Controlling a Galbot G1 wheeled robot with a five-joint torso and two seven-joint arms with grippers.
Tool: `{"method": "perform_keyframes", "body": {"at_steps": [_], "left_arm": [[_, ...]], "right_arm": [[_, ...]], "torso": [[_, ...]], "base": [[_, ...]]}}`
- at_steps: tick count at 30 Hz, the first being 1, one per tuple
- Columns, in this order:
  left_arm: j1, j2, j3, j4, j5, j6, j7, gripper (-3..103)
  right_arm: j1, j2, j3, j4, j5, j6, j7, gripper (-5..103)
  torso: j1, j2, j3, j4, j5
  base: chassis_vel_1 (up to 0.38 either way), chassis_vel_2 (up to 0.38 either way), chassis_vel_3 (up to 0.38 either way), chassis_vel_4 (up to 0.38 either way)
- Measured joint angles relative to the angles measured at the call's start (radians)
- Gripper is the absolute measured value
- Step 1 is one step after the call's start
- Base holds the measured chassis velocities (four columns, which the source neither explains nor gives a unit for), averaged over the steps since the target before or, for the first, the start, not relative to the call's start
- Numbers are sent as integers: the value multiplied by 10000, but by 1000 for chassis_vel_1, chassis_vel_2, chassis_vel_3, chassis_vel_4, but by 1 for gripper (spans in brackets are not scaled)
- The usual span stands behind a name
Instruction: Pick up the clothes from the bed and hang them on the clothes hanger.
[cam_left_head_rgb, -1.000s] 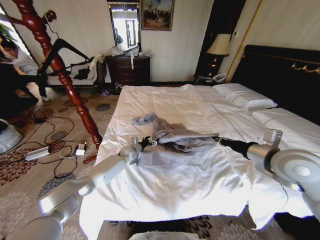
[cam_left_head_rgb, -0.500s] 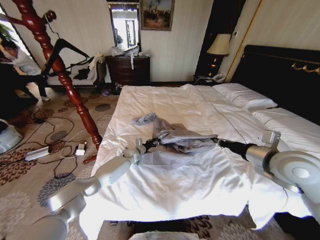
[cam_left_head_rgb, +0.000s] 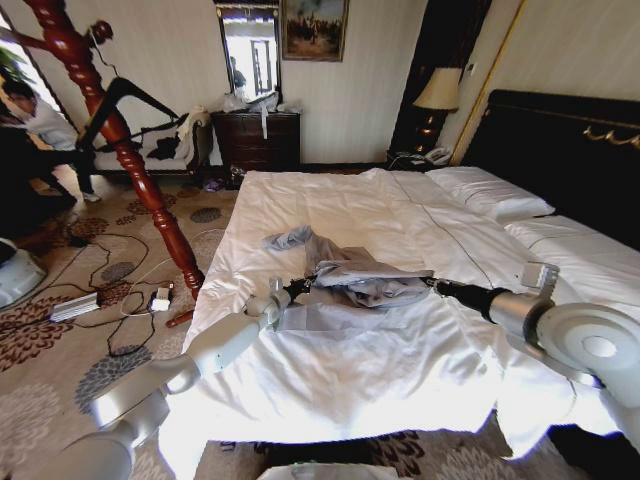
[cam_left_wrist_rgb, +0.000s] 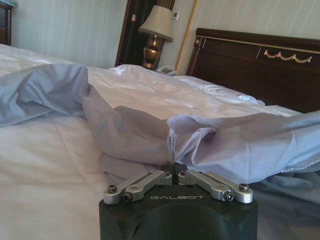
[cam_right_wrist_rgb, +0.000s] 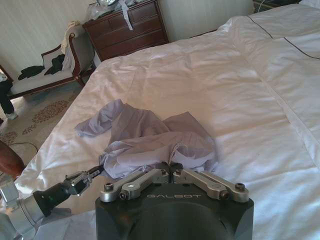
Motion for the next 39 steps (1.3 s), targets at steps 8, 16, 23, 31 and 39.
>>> {"method": "perform_keyframes", "body": {"at_steps": [8, 16, 23, 31, 39], "left_arm": [[-158, 564, 11, -920, -125, 81, -302, 0], [-556, 1556, -256, -2948, -506, 218, -997, 0], [-1408, 2371, -512, -4379, -1212, 559, -1755, 0], [-3201, 3480, -911, -5568, -2723, 1035, -2900, 0], [-4184, 4722, -1680, -7036, -3869, 1529, -3714, 0]], "right_arm": [[-63, 2, 38, 74, -27, 0, 1, 0], [256, -239, 93, 17, 75, 0, -2, 0], [938, -676, -24, -147, 169, 28, -2, 0], [3172, -1771, -460, -813, 850, 235, 76, 0], [6249, -2514, -2330, -1412, 1423, 468, 194, 0]], "torso": [[0, 0, 0, 0, -1], [0, 0, 0, 0, -1], [0, 0, 0, 0, 0], [1, 0, 0, 0, -2], [2, 0, 1, 17, -5]], "base": [[0, 0, 0, 0], [0, 0, 0, 0], [0, 0, 0, 0], [0, 0, 0, 0], [0, 0, 0, 0]]}}
